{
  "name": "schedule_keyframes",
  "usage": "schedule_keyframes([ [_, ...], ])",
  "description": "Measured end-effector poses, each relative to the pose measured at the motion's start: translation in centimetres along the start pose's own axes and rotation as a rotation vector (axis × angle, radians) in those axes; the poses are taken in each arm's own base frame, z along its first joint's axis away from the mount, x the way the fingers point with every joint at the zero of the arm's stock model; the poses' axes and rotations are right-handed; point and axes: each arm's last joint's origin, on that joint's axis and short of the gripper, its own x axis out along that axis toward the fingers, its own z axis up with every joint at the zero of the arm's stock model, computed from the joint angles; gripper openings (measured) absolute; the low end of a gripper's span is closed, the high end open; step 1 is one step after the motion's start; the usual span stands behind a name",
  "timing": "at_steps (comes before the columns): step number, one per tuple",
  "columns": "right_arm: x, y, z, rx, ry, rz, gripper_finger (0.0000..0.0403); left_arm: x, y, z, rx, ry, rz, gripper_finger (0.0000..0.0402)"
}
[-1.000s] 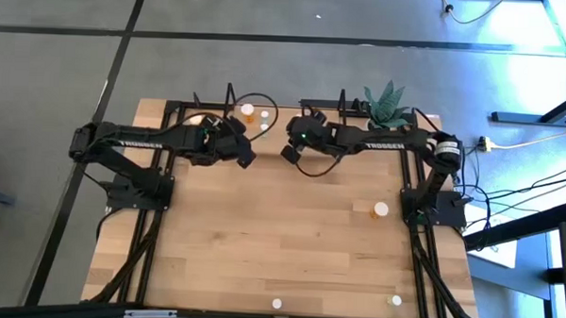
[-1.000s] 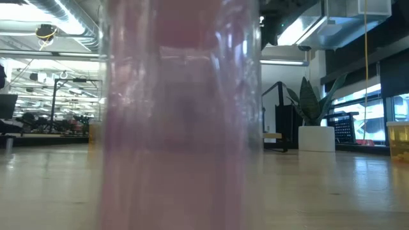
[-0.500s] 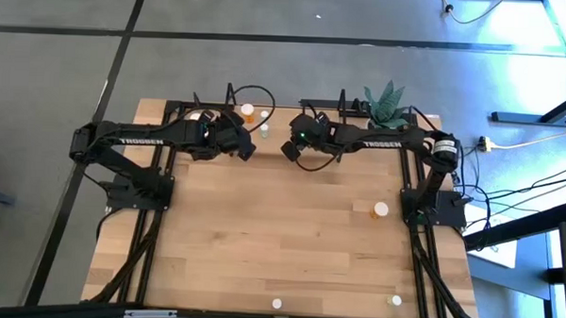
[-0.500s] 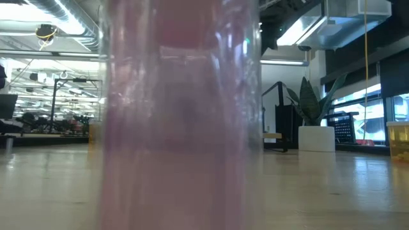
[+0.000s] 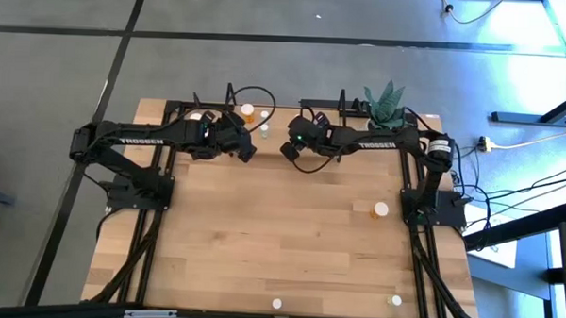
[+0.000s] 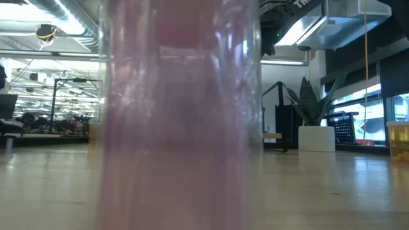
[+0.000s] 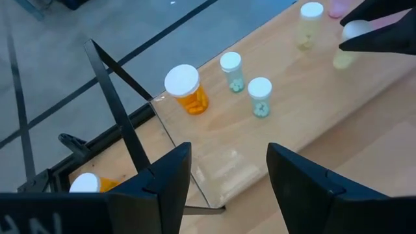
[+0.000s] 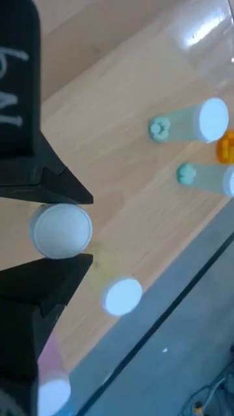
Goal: Pick and place medicine bottles onto shelf by color
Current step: Put the left yellow pill bottle on the shelf aligned with the other yellow pill bottle
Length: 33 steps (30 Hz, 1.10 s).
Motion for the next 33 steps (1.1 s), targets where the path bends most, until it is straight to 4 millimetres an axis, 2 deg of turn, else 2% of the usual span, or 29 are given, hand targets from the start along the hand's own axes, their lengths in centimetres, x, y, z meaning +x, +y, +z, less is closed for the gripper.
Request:
schedule_keyframes([
  [16,0.6,0.2,-0.4,-0.025,0.012,-0.005,0.0122,0.0,0.0,0.0,0.001,0.000,0.000,0.0194],
  [24,1.1,-0.6,-0.2,-0.011,0.011,-0.042,0.0122,0.0,0.0,0.0,0.001,0.000,0.000,0.0194],
  [33,1.7,-0.3,-0.4,-0.006,0.026,0.031,0.0122,0.0,0.0,0.0,0.002,0.000,0.001,0.0194],
])
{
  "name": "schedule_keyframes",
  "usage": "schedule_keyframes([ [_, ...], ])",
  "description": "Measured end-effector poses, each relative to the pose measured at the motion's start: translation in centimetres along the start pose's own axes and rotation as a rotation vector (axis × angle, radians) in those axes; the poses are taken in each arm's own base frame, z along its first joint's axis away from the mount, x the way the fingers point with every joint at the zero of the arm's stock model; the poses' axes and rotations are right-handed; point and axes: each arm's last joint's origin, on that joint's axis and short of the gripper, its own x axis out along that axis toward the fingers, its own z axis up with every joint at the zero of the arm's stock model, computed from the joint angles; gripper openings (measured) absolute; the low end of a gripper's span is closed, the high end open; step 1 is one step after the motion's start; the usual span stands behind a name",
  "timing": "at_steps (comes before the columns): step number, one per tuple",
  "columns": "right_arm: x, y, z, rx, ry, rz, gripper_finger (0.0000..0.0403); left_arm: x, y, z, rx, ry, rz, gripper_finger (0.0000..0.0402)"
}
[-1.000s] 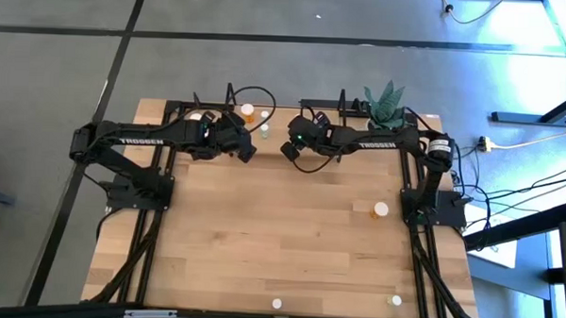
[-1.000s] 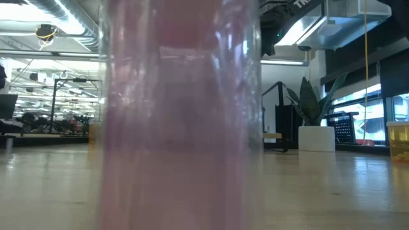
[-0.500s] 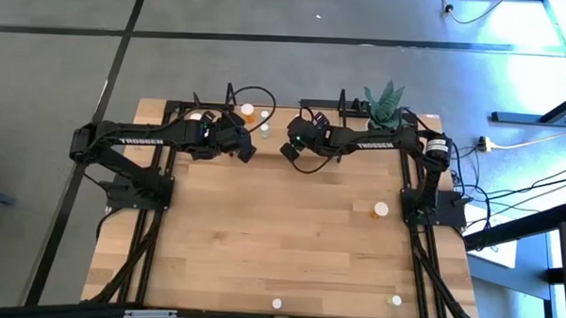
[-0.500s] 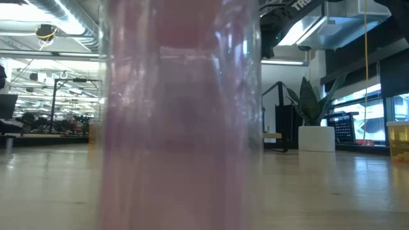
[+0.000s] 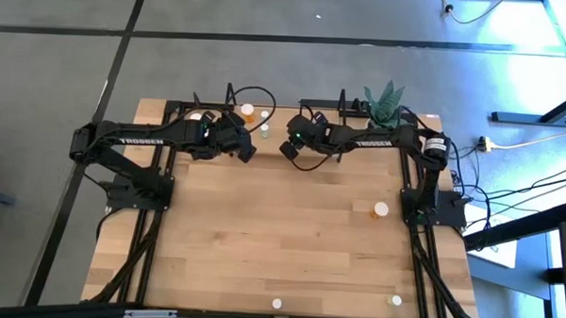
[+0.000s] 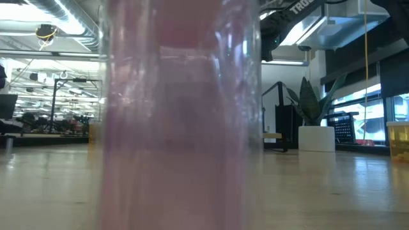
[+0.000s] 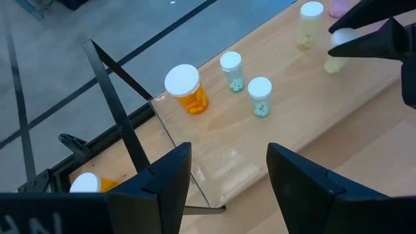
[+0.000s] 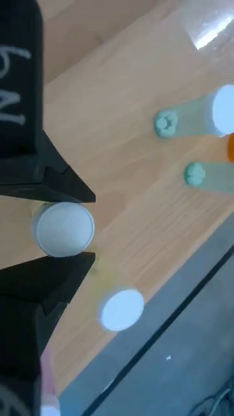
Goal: Pick and place medicine bottles onto shelf by color
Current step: Put the left yellow pill bottle on the shelf aligned with the other yellow pill bottle
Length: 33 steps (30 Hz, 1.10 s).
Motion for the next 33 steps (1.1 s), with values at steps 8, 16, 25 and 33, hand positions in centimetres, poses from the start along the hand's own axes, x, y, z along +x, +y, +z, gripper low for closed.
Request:
schedule_keyframes([
  [8,0.13,-0.13,-0.03,0.000,-0.010,-0.052,0.0122,0.00,0.00,0.01,0.000,0.000,0.000,0.0194],
  [16,0.14,-0.10,-0.04,-0.001,-0.010,-0.047,0.0128,0.00,0.00,0.00,0.000,0.000,0.000,0.0194],
  [25,0.27,-0.04,-0.18,0.002,-0.005,-0.040,0.0165,0.00,0.00,0.00,0.001,0.000,0.000,0.0194],
  [33,0.27,-0.06,-0.11,0.005,-0.013,-0.051,0.0203,0.01,-0.01,0.00,0.001,0.000,0.000,0.0194],
])
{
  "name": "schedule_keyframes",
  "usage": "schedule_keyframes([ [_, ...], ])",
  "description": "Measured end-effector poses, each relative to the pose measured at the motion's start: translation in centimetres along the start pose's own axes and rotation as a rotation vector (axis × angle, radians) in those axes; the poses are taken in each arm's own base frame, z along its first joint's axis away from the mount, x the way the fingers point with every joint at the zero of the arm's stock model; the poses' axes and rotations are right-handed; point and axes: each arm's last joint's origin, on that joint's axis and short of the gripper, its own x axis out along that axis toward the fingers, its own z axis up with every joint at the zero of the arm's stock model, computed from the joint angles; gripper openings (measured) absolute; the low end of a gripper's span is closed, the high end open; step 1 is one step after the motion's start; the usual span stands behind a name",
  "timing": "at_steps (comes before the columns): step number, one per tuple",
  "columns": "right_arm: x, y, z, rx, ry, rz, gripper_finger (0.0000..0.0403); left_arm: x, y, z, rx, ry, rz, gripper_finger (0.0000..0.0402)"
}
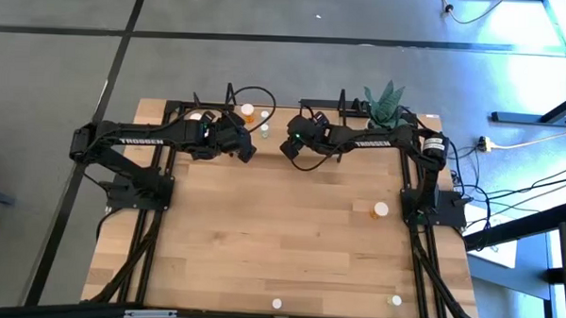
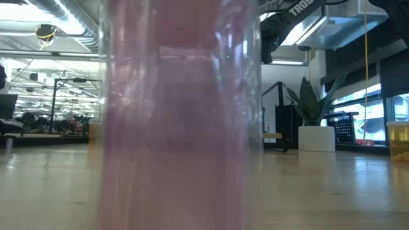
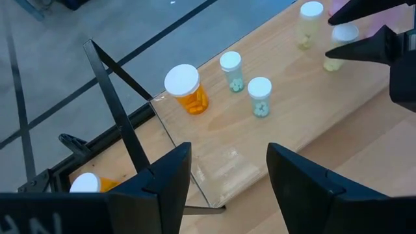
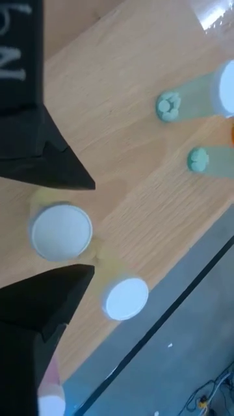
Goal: Pick and place medicine bottles onto shelf by color
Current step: Put the left yellow pill bottle on the shelf aligned with the other yellow pill bottle, then put the right orange pill bottle on the shelf aligned with the other orange pill bottle
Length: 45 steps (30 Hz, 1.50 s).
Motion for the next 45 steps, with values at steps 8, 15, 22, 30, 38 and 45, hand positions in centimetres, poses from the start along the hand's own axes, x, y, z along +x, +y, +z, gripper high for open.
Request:
schedule_keyframes([
  [8,0.0,0.0,0.1,-0.007,-0.007,-0.011,0.0215,0.0,0.0,0.0,0.000,0.000,0.000,0.0194],
  [15,-0.2,-0.1,0.5,-0.048,-0.026,-0.060,0.0216,0.0,0.0,0.0,0.002,0.000,0.000,0.0194],
  [22,-0.6,0.1,1.3,-0.045,-0.042,-0.060,0.0216,0.0,0.0,0.0,0.056,0.001,0.000,0.0194],
  [30,-1.5,0.6,1.8,-0.068,-0.018,-0.053,0.0216,0.0,0.1,-0.1,0.062,0.007,0.004,0.0194],
  [38,-1.5,0.4,1.4,-0.049,0.020,-0.078,0.0216,0.0,0.1,-0.1,0.061,0.007,0.004,0.0194],
  [45,-1.6,0.3,1.5,-0.046,0.009,-0.107,0.0216,0.0,0.1,-0.1,0.060,0.007,0.004,0.0194],
])
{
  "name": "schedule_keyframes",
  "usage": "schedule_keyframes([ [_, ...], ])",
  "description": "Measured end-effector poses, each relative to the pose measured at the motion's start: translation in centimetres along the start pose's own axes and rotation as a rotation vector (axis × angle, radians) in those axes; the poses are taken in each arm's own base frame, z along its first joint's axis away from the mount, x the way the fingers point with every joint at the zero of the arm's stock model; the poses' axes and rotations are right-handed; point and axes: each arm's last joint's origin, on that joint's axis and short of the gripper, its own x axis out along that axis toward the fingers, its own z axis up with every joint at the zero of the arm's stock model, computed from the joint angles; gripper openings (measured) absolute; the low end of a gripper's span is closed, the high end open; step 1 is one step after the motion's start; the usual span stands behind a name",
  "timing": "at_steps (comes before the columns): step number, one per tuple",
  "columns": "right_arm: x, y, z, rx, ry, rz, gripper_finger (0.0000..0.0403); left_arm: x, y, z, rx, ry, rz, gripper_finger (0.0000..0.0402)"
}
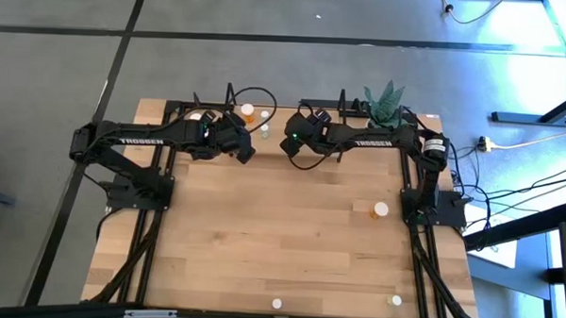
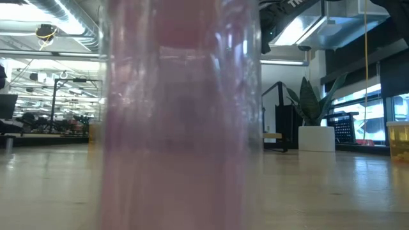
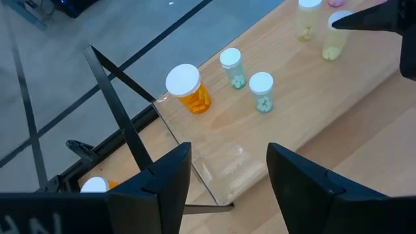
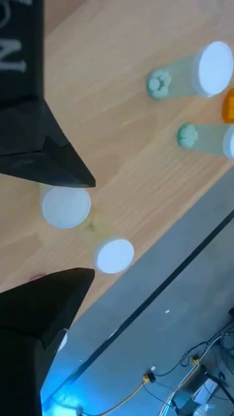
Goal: Pick and place medicine bottles onto shelf by color
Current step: Put the right orange pill bottle on the shelf aligned with the other orange pill bottle
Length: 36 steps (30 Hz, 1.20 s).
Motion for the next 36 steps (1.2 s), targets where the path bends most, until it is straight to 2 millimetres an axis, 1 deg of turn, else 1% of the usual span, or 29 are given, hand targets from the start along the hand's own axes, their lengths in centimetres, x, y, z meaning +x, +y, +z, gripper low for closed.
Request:
schedule_keyframes([
  [2,-0.1,0.1,0.0,-0.003,0.000,0.004,0.0216,0.0,0.0,0.0,0.000,0.000,0.000,0.0194],
  [5,-0.8,0.2,0.1,-0.011,-0.010,0.011,0.0216,0.0,0.0,0.0,0.000,0.000,0.000,0.0194],
  [12,-3.6,-0.6,1.0,-0.040,-0.032,0.048,0.0216,0.0,0.0,-0.1,0.036,0.004,0.002,0.0194],
  [18,-7.0,-1.7,2.0,-0.085,-0.081,0.116,0.0216,0.0,0.1,-0.3,0.065,0.035,-0.006,0.0194],
  [21,-9.1,-2.4,2.3,-0.149,-0.106,0.202,0.0216,0.0,0.2,-0.6,0.087,0.075,-0.026,0.0194],
  [24,-11.2,-3.0,2.3,-0.229,-0.115,0.299,0.0216,-0.1,0.3,-1.0,0.126,0.125,-0.050,0.0194],
  [26,-12.6,-3.4,2.2,-0.245,-0.121,0.360,0.0216,-0.2,0.3,-1.2,0.161,0.149,-0.061,0.0194],
  [29,-14.7,-4.1,1.8,-0.286,-0.113,0.452,0.0216,-0.5,0.2,-1.6,0.231,0.166,-0.066,0.0194],
  [32,-16.5,-4.3,1.0,-0.365,-0.082,0.536,0.0216,-0.8,-0.1,-1.9,0.306,0.171,-0.081,0.0194],
  [36,-18.6,-4.3,-0.1,-0.417,-0.045,0.585,0.0216,-1.3,-0.6,-2.3,0.368,0.193,-0.149,0.0194],
])
